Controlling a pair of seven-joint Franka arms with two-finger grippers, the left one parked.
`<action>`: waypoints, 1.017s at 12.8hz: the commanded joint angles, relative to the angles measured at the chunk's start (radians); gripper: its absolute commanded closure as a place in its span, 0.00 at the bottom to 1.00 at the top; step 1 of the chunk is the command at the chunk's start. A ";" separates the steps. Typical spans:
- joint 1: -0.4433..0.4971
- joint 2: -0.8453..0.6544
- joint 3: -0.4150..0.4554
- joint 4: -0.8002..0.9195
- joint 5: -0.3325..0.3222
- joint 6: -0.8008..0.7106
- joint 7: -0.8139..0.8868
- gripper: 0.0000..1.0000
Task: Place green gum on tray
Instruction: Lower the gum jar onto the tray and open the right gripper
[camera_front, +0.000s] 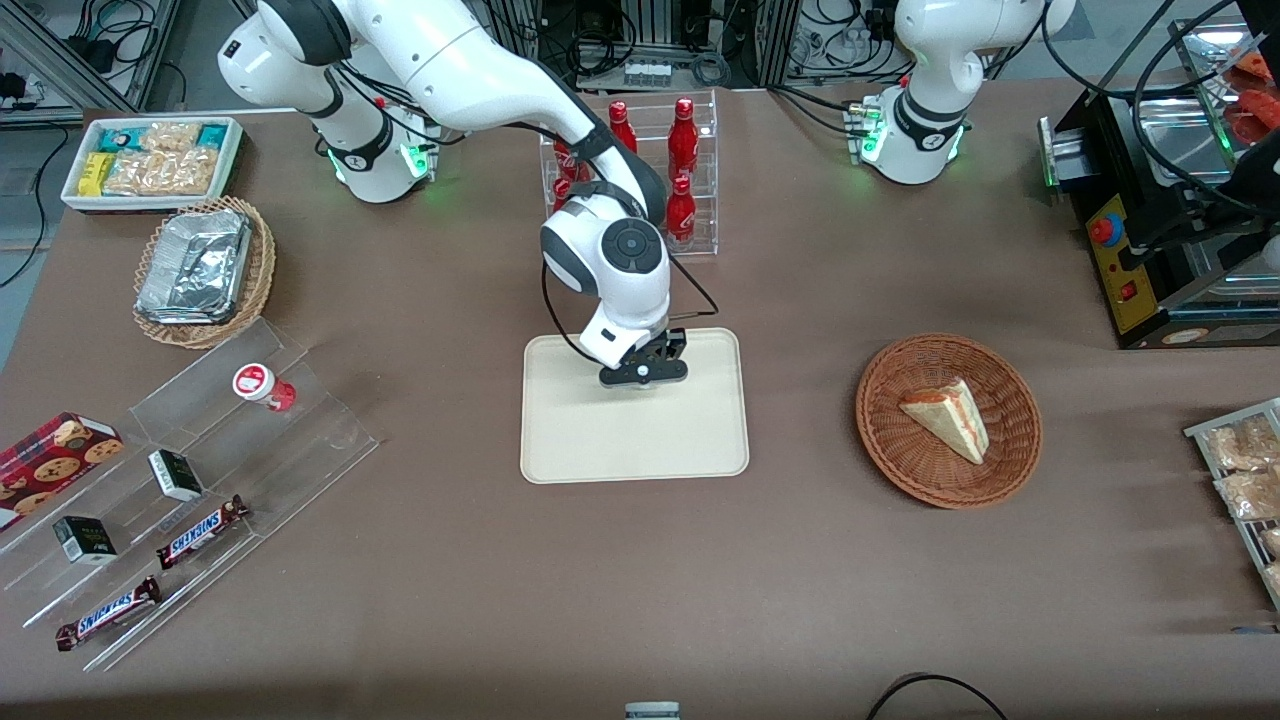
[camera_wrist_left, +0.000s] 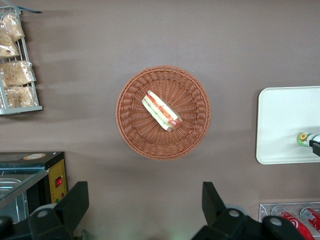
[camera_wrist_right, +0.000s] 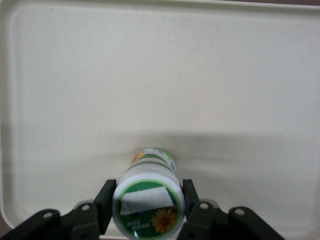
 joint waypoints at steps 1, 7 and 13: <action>-0.013 0.022 0.003 0.023 0.023 0.014 0.002 0.63; -0.064 -0.102 -0.008 0.023 0.069 -0.100 -0.021 0.00; -0.226 -0.430 -0.008 -0.068 0.069 -0.405 -0.191 0.00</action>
